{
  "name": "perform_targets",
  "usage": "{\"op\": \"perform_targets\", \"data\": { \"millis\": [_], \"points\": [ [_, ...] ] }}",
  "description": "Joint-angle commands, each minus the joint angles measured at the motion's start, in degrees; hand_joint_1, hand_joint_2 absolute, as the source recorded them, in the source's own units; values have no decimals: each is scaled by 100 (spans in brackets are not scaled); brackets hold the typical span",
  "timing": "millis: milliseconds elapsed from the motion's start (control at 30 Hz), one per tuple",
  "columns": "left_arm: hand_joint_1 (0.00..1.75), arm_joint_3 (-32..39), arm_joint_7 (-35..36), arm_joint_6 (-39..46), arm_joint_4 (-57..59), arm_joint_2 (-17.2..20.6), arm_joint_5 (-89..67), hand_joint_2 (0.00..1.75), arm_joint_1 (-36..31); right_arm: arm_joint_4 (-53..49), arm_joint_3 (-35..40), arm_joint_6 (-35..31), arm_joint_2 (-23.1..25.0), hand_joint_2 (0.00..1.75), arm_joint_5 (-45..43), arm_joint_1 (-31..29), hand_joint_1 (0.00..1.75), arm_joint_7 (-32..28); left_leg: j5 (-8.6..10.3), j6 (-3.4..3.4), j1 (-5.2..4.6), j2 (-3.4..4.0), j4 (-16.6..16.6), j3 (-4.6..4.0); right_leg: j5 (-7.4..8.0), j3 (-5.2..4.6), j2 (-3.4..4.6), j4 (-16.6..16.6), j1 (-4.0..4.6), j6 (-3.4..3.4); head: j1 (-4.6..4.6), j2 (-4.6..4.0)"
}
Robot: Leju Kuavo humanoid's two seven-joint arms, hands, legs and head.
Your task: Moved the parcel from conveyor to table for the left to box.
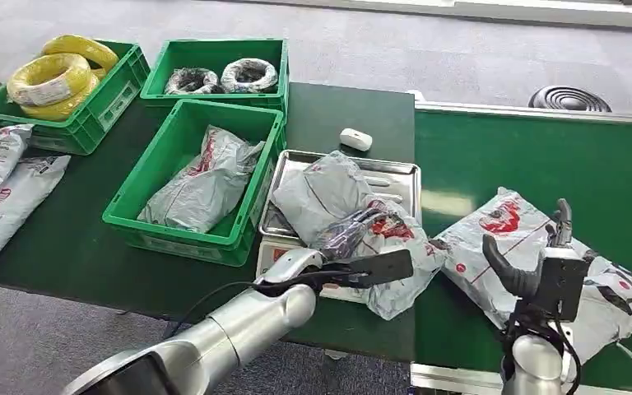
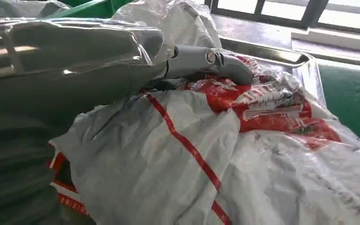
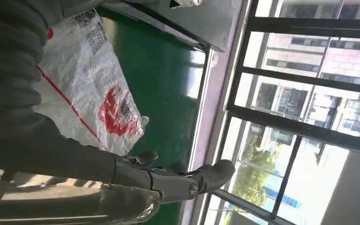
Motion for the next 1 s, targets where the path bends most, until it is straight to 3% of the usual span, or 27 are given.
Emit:
{"op": "perform_targets", "data": {
  "millis": [33, 367, 500, 633, 833, 933, 1000],
  "points": [
    [175, 556, -135, 61, 412, 72, -215, 175, -127, 193, -43, -11, 114, 175, 20, -228, 0, -23, 2, 0, -2, 22, -7, 7, 8, 1, 17, -7, -1, -3, 0, 0],
    [175, 1448, -433, 320, 59, 99, -553, 175, -37, 191, -6, -1, 74, 175, 30, -252, 0, -39, 0, 0, -1, 19, -3, 5, 5, -1, 15, -3, -1, -2, 2, 0],
    [175, 1988, -733, -16, -502, 200, -35, 175, -40, 125, -62, -59, 23, 175, -18, -109, 0, -24, 1, 1, -2, 18, -5, 6, 6, 1, 13, -6, -1, -2, 0, 0],
    [175, 2029, -663, -136, -718, 262, 6, 175, -33, 96, -79, -62, 16, 175, -21, -71, 0, -24, 3, 1, -2, 18, -9, 7, 7, 1, 11, -9, -1, -4, 0, 0],
    [175, 2420, -739, 278, -2673, 808, 336, 175, 8, -69, -184, -94, 8, 175, -114, 55, 0, -33, -1, -2, -1, 19, 5, -9, 3, -19, 14, 7, 0, -4, 2, 0],
    [175, 2440, -594, 1599, -3146, 1054, -776, 175, -44, -161, -198, -104, 50, 175, -122, 94, 0, -37, 0, -2, -1, 23, -2, -2, 4, -12, 15, 2, -1, -4, 0, 0],
    [175, 2558, -535, 1745, -3229, 1163, -940, 175, -65, -162, -182, -102, 88, 175, -128, 119, 0, -30, 0, -2, -1, 22, 0, -2, 2, -14, 14, 5, -1, -4, 0, 0]
  ]
}}
